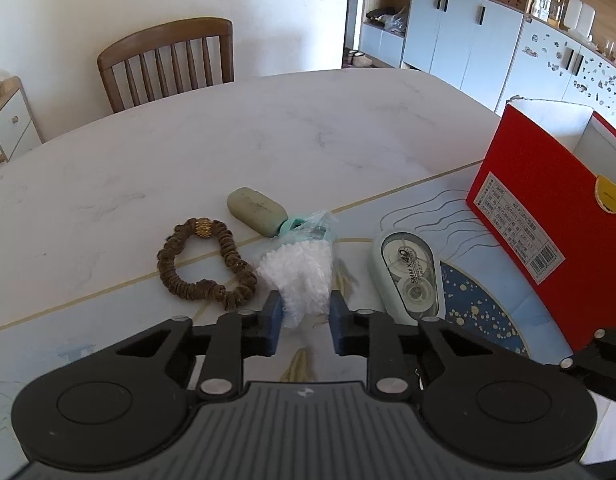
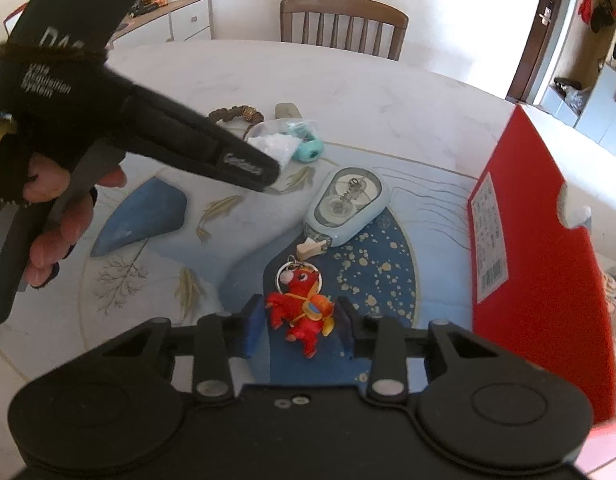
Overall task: Organize objects
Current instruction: 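Grasp the white crystal bag with the left tool while the right tool grasps the red horse keychain, then carry the crystal bag and horse keychain into the red shoebox with both tools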
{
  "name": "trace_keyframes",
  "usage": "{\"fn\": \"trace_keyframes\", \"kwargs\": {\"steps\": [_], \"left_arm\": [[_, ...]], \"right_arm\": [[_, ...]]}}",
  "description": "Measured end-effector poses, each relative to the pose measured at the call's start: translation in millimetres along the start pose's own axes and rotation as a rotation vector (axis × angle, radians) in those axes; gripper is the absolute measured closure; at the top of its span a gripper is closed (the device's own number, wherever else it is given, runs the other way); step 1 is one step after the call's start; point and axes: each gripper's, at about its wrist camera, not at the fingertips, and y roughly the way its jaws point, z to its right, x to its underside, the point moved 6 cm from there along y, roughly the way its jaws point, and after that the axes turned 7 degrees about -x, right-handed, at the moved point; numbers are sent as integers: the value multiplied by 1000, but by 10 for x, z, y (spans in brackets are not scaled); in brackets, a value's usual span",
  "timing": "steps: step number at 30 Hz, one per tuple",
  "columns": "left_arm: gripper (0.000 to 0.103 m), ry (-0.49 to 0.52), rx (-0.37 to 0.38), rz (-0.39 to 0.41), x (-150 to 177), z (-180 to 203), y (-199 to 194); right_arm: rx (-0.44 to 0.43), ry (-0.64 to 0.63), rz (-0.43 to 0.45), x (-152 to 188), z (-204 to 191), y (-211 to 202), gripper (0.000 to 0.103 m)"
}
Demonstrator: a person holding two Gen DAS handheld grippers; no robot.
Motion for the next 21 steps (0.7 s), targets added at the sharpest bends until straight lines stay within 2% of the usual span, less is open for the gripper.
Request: {"fn": "trace_keyframes", "kwargs": {"steps": [14,21], "left_arm": [[85,4,71,6,295,31,-472],[85,23,105,33,283,160,-745]], "right_arm": [[-40,89,52,133,20,-540,68],[-48,105,119,90,45,-878,69]]}}
